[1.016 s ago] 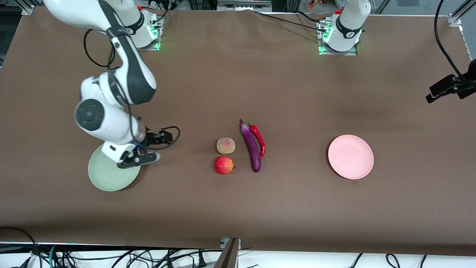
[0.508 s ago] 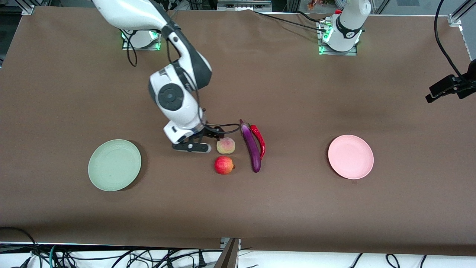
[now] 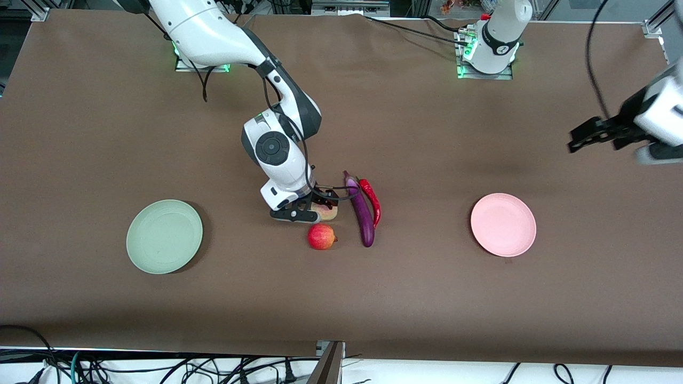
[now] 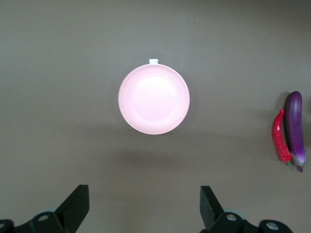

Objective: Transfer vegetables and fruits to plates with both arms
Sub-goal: 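Grasp the peach with the right gripper while the left gripper reaches the chili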

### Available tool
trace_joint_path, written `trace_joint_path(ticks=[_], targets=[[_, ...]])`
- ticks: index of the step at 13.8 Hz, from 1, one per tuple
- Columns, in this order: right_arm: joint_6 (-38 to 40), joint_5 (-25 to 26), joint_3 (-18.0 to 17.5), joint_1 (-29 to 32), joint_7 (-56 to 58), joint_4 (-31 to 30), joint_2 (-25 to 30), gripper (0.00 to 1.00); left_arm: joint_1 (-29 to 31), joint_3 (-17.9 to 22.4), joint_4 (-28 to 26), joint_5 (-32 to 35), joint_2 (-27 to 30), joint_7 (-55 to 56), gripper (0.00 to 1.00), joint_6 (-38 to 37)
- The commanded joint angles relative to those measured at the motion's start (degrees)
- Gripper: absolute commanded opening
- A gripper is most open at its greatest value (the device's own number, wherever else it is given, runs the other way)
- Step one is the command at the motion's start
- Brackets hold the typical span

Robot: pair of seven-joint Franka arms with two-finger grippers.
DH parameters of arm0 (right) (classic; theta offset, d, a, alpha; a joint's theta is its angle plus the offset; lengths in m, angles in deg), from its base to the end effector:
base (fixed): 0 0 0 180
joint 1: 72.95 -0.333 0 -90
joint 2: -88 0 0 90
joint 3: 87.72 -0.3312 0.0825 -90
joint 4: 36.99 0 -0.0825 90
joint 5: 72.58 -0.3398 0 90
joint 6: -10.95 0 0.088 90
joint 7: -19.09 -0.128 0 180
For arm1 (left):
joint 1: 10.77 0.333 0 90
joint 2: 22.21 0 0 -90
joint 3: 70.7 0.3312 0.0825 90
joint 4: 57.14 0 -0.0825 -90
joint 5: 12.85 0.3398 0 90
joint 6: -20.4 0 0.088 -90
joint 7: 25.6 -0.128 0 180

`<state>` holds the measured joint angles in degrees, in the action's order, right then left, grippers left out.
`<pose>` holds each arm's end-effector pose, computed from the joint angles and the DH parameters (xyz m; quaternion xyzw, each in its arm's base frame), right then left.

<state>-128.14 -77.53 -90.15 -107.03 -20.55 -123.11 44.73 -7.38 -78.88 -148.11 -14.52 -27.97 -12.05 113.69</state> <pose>0.5736 0.4191 0.2548 -0.9933 0.0642 -0.0388 0.0875 0.5405 -0.0452 0.5639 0.9963 0.0777 -0.0326 0.0167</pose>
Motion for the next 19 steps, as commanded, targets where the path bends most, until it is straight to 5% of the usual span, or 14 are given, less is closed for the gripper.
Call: trace_joint_path(ticks=[1, 7, 8, 9, 11, 14, 17, 18, 19], targets=[[-3.11, -0.06, 0.58, -1.07, -0.71, 1.21, -2.08, 1.0, -2.85, -3.76, 7.81, -0.97, -11.69, 9.97, 1.0, -0.83], [-5.93, 0.46, 0.75, -2.3, -0.62, 1.21, -4.37, 0.98, -15.15, -4.03, 11.34, -1.76, -26.12, 31.95, 1.0, 13.29], [-6.2, 2.2, 0.75, -2.48, -0.27, 1.21, -4.81, 0.8, -17.17, -3.95, 11.34, -1.32, -28.14, 34.94, 1.0, 16.72], [-6.2, 4.31, 0.75, -2.48, -0.35, 1.13, -5.07, 0.5, -18.93, -3.77, 11.25, -1.06, -30.16, 37.32, 1.0, 19.97], [-6.2, 4.68, 0.75, -2.48, -0.44, 1.21, -5.25, 0.26, -19.83, -3.68, 11.16, -0.97, -34.38, 39.18, 1.0, 26.48], [-4.98, 4.86, 0.84, -1.87, 0.52, 1.21, -2.89, 0.23, -19.39, -3.6, 11.16, -1.49, -38.0, 39.28, 1.0, 29.23], [4.49, 4.95, 1.02, -0.46, 3.14, 1.13, 2.12, 0.23, -19.3, -3.6, 10.81, -1.76, -38.88, 39.36, 1.0, 29.41], [8.18, 4.95, 1.45, 1.02, 5.34, 1.13, 3.61, 0.23, -19.65, -3.68, 10.64, -2.02, -39.32, 39.36, 0.87, 29.41], [11.26, 4.6, 1.72, 3.13, 8.75, 1.13, 5.02, 0.23, -20.35, -3.68, 10.46, -3.15, -39.67, 39.45, 0.86, 29.5]])
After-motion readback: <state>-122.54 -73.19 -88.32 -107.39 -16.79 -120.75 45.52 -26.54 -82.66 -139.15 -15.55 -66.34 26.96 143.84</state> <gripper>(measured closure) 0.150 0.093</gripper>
